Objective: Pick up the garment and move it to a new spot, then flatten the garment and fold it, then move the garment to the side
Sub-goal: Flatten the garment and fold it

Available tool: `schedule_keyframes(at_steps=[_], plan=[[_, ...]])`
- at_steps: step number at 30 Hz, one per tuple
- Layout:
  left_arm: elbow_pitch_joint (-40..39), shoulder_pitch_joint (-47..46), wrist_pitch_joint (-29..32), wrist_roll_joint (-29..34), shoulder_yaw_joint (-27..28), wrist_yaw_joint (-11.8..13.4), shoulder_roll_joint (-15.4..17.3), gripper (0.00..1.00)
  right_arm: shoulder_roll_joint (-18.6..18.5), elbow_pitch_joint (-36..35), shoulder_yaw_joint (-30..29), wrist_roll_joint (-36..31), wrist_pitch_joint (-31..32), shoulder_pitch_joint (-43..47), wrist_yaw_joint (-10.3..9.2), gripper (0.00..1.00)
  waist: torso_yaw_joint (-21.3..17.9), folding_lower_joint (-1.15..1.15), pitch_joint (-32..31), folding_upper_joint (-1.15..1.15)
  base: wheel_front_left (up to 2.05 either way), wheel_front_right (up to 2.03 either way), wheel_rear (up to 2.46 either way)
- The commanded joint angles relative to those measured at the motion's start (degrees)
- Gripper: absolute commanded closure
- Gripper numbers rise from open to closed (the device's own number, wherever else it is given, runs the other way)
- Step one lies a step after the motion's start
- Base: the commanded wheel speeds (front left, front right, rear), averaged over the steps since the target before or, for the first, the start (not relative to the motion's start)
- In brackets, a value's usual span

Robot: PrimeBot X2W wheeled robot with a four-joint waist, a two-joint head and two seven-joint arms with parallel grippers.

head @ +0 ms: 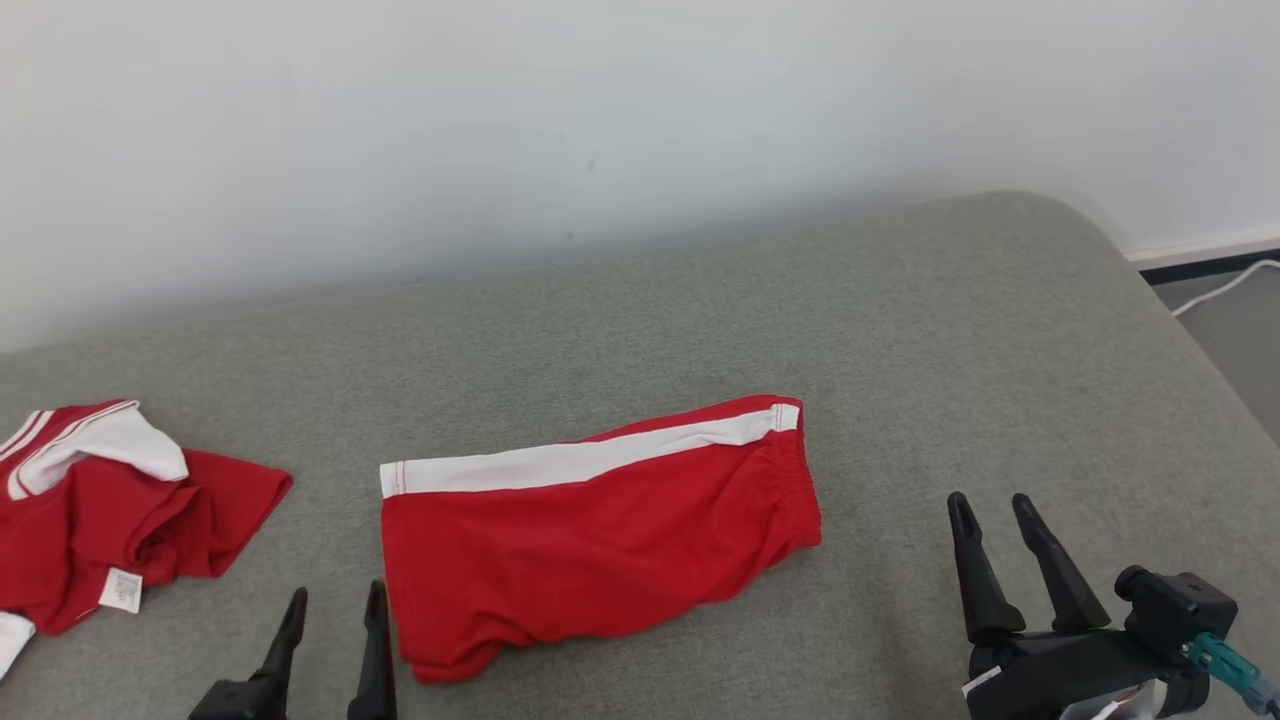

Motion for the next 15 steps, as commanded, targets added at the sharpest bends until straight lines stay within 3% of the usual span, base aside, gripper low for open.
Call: schedule_keyframes(at_steps=[1, 15], plan=[[-0.54, 1.27, -0.13, 1.02, 0.37, 0.35, 0.11, 0.00, -0.01, -0.07, -0.23, -0.70, -0.41, 0.57, 0.05, 0.00, 0.58, 0.00, -0.31, -0.01, 0.00, 0.00, 0.00], [-7.75, 8.73, -0.13, 4.41, 6.35, 1.96, 1.07, 0.00, 0.48, 0.38, -5.47, -7.18, -0.91, 2.91, 0.05, 0.00, 4.15, 0.00, -2.30, -0.01, 0.00, 0.00, 0.00]])
